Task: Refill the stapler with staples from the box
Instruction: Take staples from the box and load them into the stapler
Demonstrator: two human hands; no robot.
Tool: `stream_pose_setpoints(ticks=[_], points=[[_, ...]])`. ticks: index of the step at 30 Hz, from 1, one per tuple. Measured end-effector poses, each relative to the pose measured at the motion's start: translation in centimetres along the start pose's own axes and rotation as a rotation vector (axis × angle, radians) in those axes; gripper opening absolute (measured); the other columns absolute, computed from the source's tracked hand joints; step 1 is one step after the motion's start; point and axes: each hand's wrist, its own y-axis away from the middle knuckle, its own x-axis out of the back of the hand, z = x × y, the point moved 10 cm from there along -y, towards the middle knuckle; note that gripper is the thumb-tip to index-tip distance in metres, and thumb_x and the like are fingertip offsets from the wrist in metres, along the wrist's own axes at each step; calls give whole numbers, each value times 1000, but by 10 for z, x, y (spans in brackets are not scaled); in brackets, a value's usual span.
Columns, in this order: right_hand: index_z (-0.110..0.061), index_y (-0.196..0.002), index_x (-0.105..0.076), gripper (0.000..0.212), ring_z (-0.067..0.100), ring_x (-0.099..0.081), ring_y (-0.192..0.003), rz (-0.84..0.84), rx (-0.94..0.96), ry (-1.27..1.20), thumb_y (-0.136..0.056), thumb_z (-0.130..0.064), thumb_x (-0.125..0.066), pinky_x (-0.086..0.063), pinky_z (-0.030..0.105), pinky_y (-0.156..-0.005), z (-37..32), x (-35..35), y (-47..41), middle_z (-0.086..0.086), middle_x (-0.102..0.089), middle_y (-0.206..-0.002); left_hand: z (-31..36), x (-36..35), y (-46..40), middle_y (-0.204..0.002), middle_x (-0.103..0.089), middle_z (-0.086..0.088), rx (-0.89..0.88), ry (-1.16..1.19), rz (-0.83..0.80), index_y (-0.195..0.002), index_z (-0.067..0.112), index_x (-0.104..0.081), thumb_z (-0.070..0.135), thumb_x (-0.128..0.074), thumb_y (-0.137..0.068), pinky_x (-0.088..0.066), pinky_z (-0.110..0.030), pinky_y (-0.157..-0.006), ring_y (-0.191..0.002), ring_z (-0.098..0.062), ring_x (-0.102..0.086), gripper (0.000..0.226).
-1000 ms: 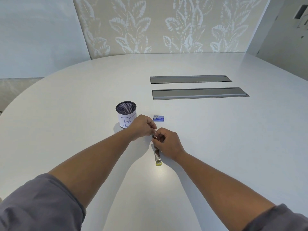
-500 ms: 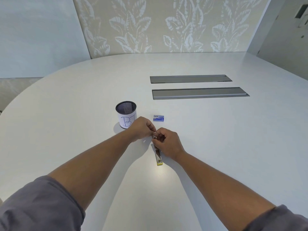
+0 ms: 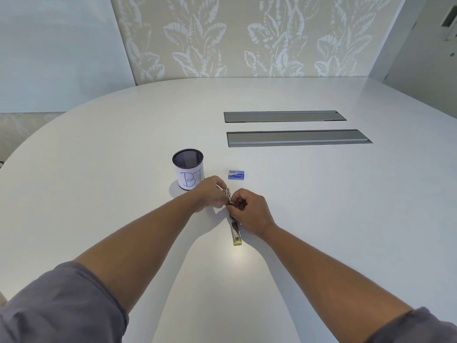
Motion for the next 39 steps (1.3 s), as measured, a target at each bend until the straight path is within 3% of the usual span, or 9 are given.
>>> stream_pose_setpoints(ticks=[5,13,22,27,33,39], points=[[-29,-77,-61,14,5,-52,-57,8,12,14,-74,-21,-72,-46,20,-58,-2,0,0,-7,-63,-67,1,0,0,-82,-62,-8,10,13,35,-107,9,-62,-2,-70,-71,-50,-25,-57,-64,-19,-59,38],[-25,-78,-61,12,21,-61,-62,-2,1,12,-76,-19,-72,-54,37,-63,-1,-1,0,-1,-66,-67,-1,2,-5,-72,-59,-9,-14,82,35,-98,9,-61,-5,-66,-81,-49,-22,-50,-55,-18,-58,22],[-28,-79,-62,12,20,-61,-64,-16,-6,12,-77,-21,-71,-56,40,-65,0,-1,-1,-3,-66,-68,-3,4,-11,-70,-60,-8,12,167,75,-88,10,-62,-4,-65,-83,-52,-19,-45,-56,-18,-58,15],[-33,-82,-61,4,16,-63,-64,-24,-9,11,-80,-35,-62,-57,40,-64,-2,-4,2,-5,-68,-71,-5,3,-12,-74,-63,-7,45,199,71,-82,13,-62,-3,-66,-82,-55,-21,-51,-64,-17,-62,16],[-37,-91,-60,6,10,-61,-66,-27,22,27,-86,-37,-58,-53,35,-67,-7,-4,2,-17,-66,-78,-9,3,-13,-77,-64,-8,74,246,66,-82,11,-64,-5,-68,-82,-58,-21,-56,-66,-17,-63,17],[-38,-87,-60,4,13,-62,-62,-5,6,35,-88,-34,-59,-55,36,-67,-4,-4,4,-11,-68,-72,-6,3,-12,-73,-63,-8,78,254,83,-81,9,-65,-7,-67,-81,-57,-20,-50,-64,-17,-62,17]])
